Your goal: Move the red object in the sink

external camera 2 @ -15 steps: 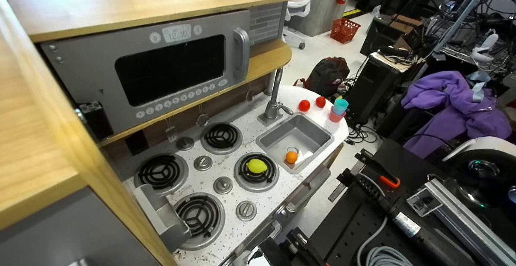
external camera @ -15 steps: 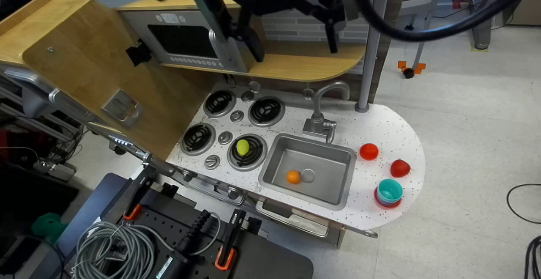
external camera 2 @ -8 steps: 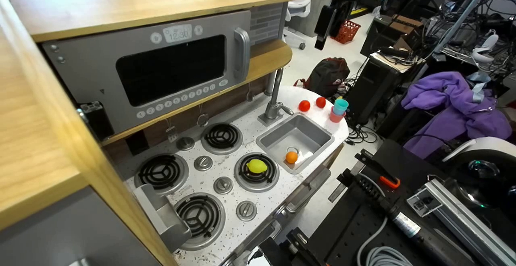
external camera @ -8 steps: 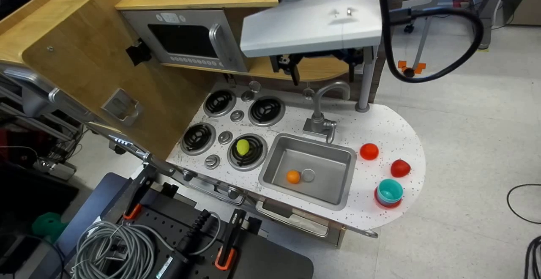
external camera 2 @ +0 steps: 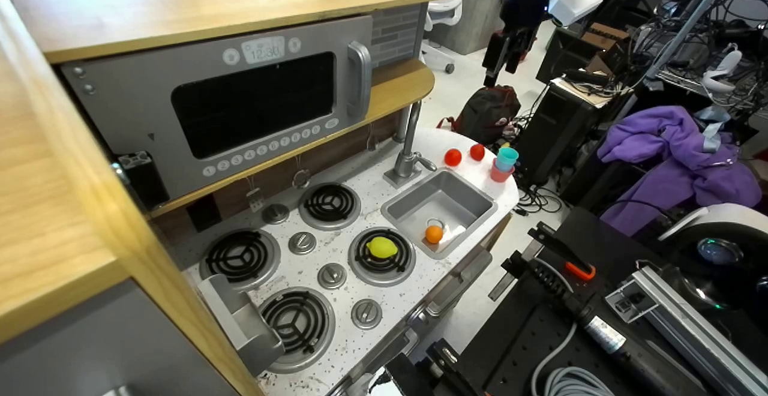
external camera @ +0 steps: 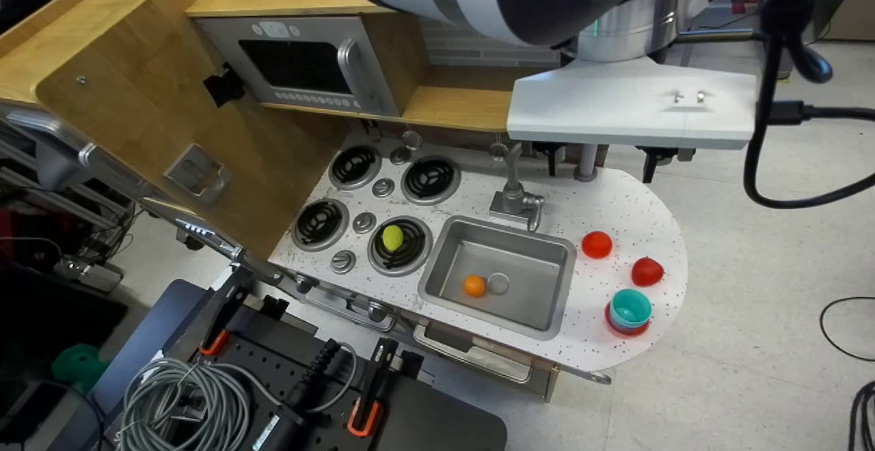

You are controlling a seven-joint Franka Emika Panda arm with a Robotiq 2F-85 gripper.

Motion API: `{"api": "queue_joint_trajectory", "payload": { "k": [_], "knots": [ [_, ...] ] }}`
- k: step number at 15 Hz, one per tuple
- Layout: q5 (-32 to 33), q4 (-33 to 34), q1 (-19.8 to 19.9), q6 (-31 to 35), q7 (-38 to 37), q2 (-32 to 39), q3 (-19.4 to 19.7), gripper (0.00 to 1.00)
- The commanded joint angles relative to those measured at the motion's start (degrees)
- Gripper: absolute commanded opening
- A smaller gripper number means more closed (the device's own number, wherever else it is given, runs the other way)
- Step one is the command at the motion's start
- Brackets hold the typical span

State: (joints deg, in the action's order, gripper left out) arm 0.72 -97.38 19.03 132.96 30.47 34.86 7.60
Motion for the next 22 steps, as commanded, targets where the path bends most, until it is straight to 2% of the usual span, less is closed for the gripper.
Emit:
{"api": "queue_joint_trajectory", "payload": {
  "k": [1,5,14,22],
  "knots": [
    [-0.26,8.31,2.38,-2.60,0.72,6.95,-2.02,1.00],
    [-0.21,14.49,3.65,-1.90,0.70,14.36,-3.08,1.00],
    [1.43,27.49,7.31,-1.73,2.49,28.61,-2.64,1.00],
    [1.58,31.86,6.51,-2.53,4.79,33.12,-4.05,1.00]
  ]
}}
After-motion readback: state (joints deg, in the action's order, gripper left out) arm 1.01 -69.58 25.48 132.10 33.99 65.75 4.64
